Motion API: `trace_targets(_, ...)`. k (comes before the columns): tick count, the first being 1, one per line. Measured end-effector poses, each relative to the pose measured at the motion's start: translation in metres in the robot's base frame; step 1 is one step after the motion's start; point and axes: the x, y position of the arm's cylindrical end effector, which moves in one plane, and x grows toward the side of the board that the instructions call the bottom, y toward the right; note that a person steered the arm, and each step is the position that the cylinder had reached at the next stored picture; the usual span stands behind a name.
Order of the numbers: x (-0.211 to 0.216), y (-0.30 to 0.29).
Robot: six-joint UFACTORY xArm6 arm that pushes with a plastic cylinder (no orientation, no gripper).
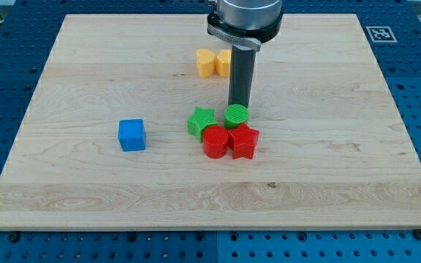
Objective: Move the green star slightly into the red circle
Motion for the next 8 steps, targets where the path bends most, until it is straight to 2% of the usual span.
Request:
trace_targets(1,-0.001,0.0)
trace_targets(3,-0.057,-0.082)
trace_targets(4,-0.05,-0.107)
trace_targets(5,-0.021,-0.115)
trace_targets(6,0.008,-0.115)
trace_targets(8,0.025,-0.098)
